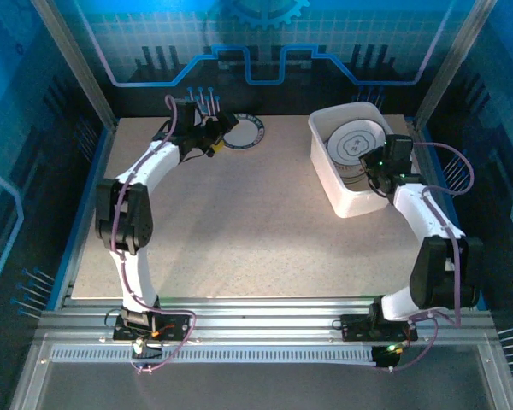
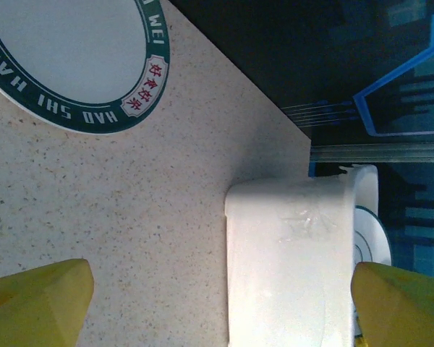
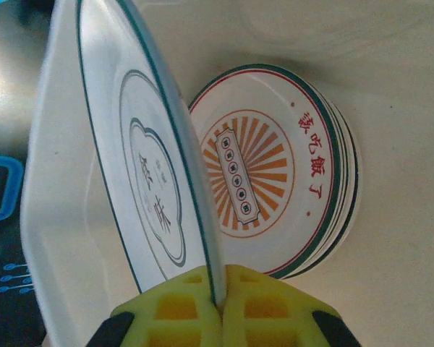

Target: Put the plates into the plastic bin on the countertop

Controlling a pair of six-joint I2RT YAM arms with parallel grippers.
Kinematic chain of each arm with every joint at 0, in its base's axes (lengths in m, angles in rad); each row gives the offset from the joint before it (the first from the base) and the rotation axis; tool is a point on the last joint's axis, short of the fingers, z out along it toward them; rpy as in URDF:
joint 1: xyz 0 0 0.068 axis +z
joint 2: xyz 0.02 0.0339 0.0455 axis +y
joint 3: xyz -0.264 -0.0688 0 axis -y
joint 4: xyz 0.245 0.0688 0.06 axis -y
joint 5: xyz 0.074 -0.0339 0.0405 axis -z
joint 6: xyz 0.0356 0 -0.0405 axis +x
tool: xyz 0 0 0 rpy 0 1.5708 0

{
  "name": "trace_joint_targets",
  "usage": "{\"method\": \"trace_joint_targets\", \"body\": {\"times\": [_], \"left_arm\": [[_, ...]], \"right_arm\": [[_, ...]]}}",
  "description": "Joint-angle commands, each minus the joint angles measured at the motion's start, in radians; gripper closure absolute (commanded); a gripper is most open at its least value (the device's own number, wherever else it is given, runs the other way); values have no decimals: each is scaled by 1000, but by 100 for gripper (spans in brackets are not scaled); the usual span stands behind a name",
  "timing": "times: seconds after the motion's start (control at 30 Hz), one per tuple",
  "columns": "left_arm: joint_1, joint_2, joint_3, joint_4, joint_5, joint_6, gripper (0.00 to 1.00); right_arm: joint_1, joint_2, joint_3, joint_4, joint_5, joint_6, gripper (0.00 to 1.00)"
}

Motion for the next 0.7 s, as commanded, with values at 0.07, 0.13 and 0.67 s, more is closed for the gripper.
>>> {"method": "trace_joint_targets", "body": {"times": [0.07,0.13,0.67], "left_arm": [[13,84,86,0,-19,-7,7],[15,112,99,12,-31,-19,7],[23,312,214,74,-123,-85,8]], "right_arm": [[-6,92,92,-5,14,36,100],[-4,121,92,3,21,60,100],[5,265,205,-68,8,42,41]]}}
